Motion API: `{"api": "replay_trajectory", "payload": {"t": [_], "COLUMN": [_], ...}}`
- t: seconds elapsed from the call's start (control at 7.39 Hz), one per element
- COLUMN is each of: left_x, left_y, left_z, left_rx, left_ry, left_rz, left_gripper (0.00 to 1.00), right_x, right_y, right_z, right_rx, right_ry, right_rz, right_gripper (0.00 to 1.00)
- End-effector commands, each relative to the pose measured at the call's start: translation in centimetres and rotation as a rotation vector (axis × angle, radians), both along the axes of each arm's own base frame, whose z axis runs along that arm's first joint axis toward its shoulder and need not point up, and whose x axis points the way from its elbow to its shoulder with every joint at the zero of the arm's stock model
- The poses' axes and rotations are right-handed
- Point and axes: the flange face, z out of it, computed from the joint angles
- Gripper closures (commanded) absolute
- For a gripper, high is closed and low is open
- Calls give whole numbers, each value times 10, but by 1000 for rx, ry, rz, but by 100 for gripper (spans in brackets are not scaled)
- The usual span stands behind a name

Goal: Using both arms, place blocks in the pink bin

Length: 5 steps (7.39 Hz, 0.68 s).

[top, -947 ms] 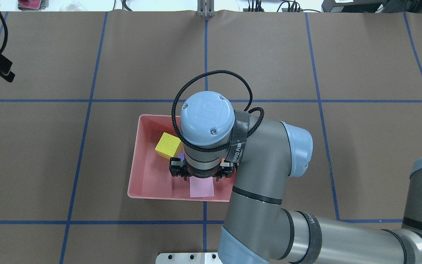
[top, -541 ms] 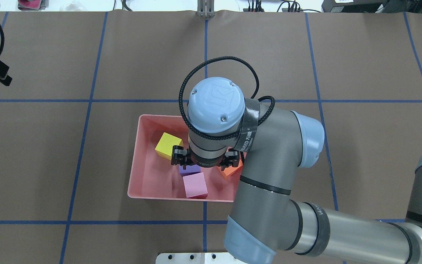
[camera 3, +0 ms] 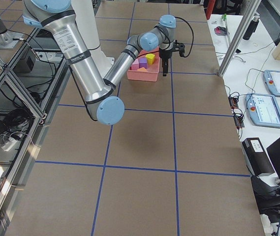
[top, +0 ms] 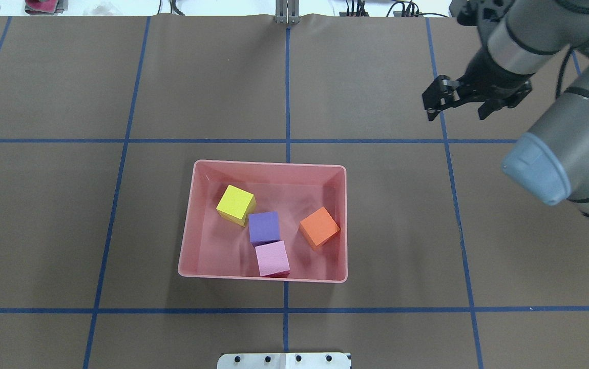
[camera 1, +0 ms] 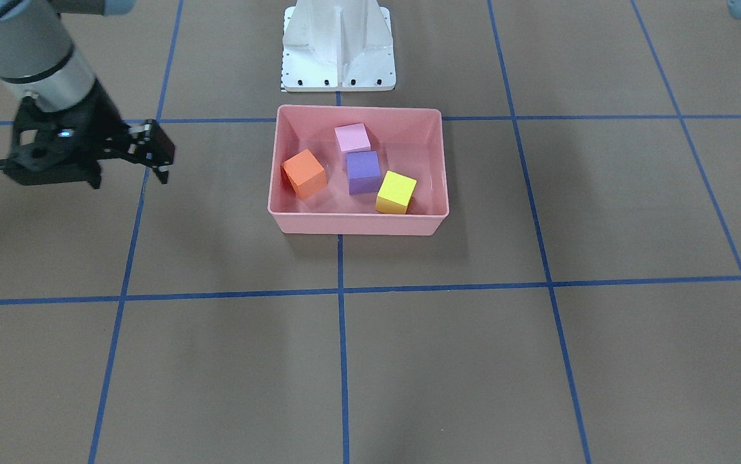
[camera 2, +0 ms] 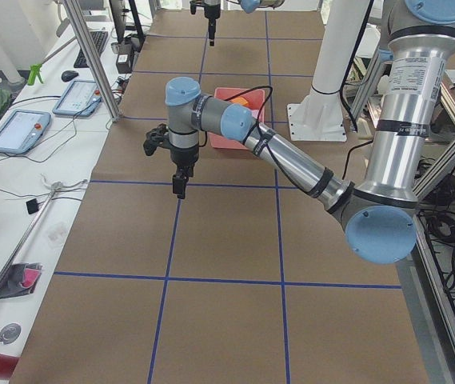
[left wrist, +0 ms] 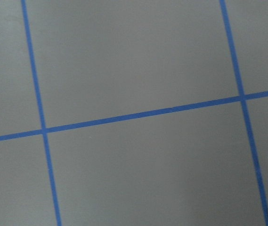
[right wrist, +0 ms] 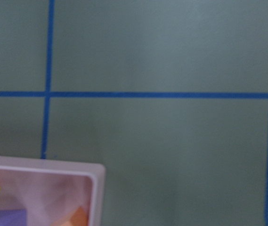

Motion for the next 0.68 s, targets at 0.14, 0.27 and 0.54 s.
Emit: {"api": "replay_trajectory", "payload": {"t": [0.14, 0.27, 0.54], "left_x": [-25, -26, -52], "left_y": [0, 8, 24], "left_z": [5, 29, 68], "left_rx": [58, 17, -63], "left_ry": [2, -5, -12], "left_rz": [-25, -25, -73], "left_gripper": [0, 0, 0], "right_x": [102, 102, 165], "right_y": [-3, -15, -4], "right_z": [72, 98, 176], "right_rx": [-23, -33, 13], "right_ry": [28, 60, 100], "right_rz": [113, 132, 55], "right_gripper": [0, 0, 0]}}
